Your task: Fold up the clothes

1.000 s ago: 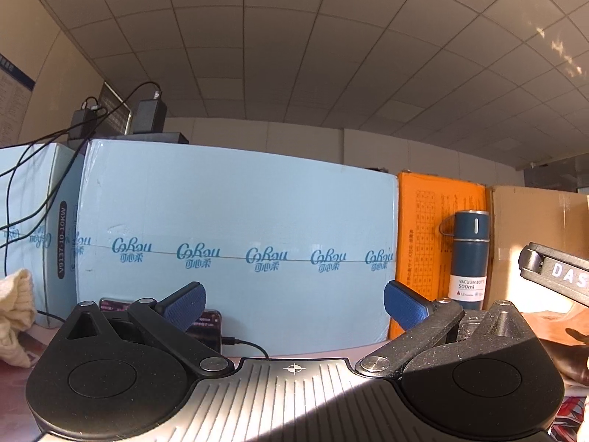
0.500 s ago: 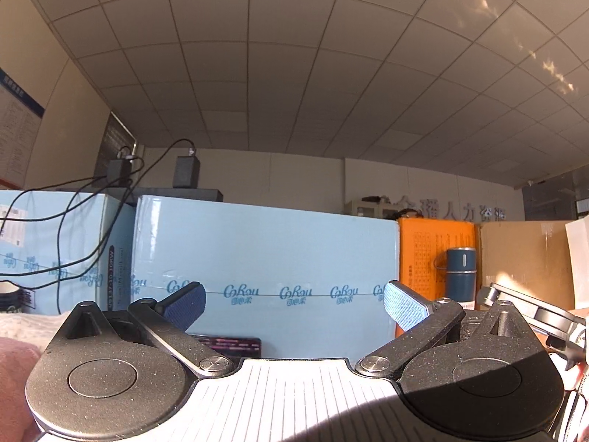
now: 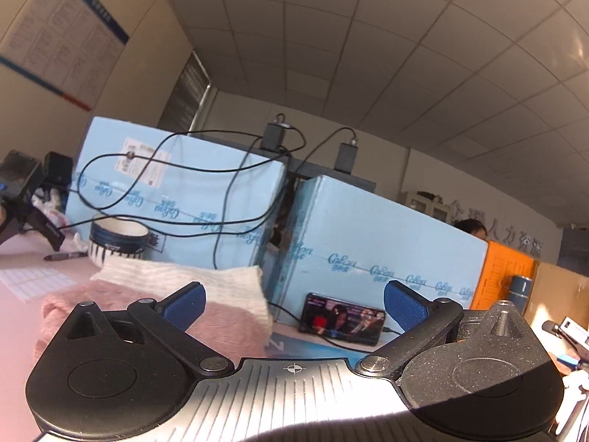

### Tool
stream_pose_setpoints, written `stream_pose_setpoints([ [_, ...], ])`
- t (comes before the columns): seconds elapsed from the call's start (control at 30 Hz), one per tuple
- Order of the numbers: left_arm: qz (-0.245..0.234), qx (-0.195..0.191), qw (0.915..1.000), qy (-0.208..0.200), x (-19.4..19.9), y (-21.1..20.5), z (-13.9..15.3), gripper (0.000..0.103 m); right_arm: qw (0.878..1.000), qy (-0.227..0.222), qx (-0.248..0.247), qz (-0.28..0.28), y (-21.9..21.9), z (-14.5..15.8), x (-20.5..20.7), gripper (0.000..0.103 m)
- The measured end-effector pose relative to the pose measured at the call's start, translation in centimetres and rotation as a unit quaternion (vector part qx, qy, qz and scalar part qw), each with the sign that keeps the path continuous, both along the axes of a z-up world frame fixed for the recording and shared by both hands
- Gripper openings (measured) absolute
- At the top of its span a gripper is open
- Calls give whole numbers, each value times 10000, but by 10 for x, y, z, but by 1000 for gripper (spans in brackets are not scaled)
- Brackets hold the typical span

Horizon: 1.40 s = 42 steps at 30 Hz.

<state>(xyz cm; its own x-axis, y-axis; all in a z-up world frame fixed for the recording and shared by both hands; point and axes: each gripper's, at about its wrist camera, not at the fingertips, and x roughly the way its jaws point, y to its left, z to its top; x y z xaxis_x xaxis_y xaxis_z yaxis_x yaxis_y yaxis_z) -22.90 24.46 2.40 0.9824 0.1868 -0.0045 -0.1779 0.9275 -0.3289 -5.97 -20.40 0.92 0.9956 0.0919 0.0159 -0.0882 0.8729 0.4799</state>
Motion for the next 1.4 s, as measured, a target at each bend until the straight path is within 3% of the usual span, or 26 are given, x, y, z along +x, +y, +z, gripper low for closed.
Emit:
stream_pose_setpoints([
  [0.13,374,-1166,9924,-80,-16,60,-11,103,9980,-20,-35,636,27,7,-14,103],
  [0.27,578,-2284,9714,-301,-28,106,-25,103,9862,229,339,1602,63,15,-18,103],
  [0.43,932,-2804,9553,-124,-34,135,-43,103,9462,836,568,3074,126,17,-12,103],
  [0.57,999,-3235,9409,62,-30,154,-59,103,9167,1266,470,3760,181,13,-9,103],
  [0.73,476,-3438,9378,-45,-11,165,-59,103,8760,1766,324,4476,250,7,-4,103],
  [0.8,586,-3351,9404,30,-2,163,-61,103,8591,1950,269,4725,275,5,-2,103],
  [0.97,650,-2565,9638,326,8,144,-57,103,8534,2134,231,4750,301,-3,1,103],
  [1.1,634,-2440,9664,499,13,142,-57,103,8486,2281,201,4769,321,-9,3,103],
  [1.13,639,-2475,9656,486,13,143,-58,102,8474,2317,193,4773,326,-11,4,98],
  [1.23,732,-2590,9621,448,11,147,-61,86,8436,2427,170,4786,341,-16,5,67],
  [1.27,753,-2645,9605,435,11,149,-62,72,8423,2463,163,4791,346,-17,6,58],
  [1.3,773,-2705,9587,427,11,151,-64,55,8411,2500,155,4795,351,-19,7,53],
  [1.33,780,-2767,9569,417,11,153,-65,45,8397,2536,147,4799,356,-21,7,46],
  [1.4,662,-2861,9553,348,11,156,-67,34,8380,2540,254,4823,355,-21,6,39],
])
